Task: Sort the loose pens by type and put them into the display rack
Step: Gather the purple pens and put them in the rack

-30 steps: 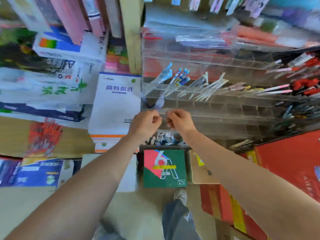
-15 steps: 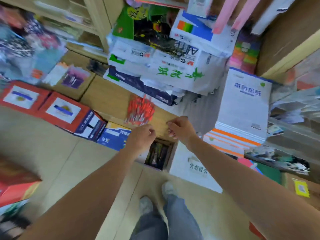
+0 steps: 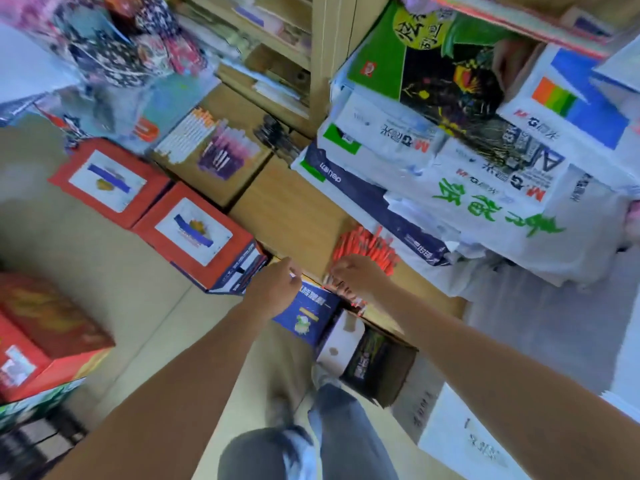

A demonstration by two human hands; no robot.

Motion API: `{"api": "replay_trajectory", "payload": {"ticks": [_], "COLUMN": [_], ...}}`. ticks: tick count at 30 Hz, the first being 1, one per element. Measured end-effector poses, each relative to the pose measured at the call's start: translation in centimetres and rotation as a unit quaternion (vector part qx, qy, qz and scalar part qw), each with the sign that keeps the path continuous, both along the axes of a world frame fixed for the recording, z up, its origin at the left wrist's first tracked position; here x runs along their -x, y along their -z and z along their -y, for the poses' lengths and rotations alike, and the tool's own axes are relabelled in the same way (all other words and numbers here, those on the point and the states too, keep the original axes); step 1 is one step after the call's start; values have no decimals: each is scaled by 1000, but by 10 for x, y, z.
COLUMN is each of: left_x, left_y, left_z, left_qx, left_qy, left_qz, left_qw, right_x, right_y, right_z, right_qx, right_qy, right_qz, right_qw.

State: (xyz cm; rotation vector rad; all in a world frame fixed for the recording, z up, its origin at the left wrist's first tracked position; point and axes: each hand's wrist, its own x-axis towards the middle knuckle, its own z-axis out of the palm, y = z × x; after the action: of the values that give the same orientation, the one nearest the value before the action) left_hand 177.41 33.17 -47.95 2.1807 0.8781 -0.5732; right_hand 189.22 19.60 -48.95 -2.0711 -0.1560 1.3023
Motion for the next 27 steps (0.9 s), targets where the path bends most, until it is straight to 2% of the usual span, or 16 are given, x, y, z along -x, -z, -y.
{"api": "replay_trajectory", "payload": {"ticks": [7, 18, 27], "left_x": [-21, -44, -95], "left_y": [30, 73, 133], "left_z": [-122, -323, -396], "left_qx": [-13, -12, -25], "left_qy": [-33, 36, 62], "left_qz": [28, 53, 65], "left_qw": [999, 998, 996], "right_x": [-19, -24, -47], "right_y": [29, 76, 128], "right_z": [-113, -289, -361], "right_qx": [1, 12, 47], "right_qy": [2, 141, 172], "right_qz": [-14, -18, 8], "right_qw": [1000, 990, 984]}}
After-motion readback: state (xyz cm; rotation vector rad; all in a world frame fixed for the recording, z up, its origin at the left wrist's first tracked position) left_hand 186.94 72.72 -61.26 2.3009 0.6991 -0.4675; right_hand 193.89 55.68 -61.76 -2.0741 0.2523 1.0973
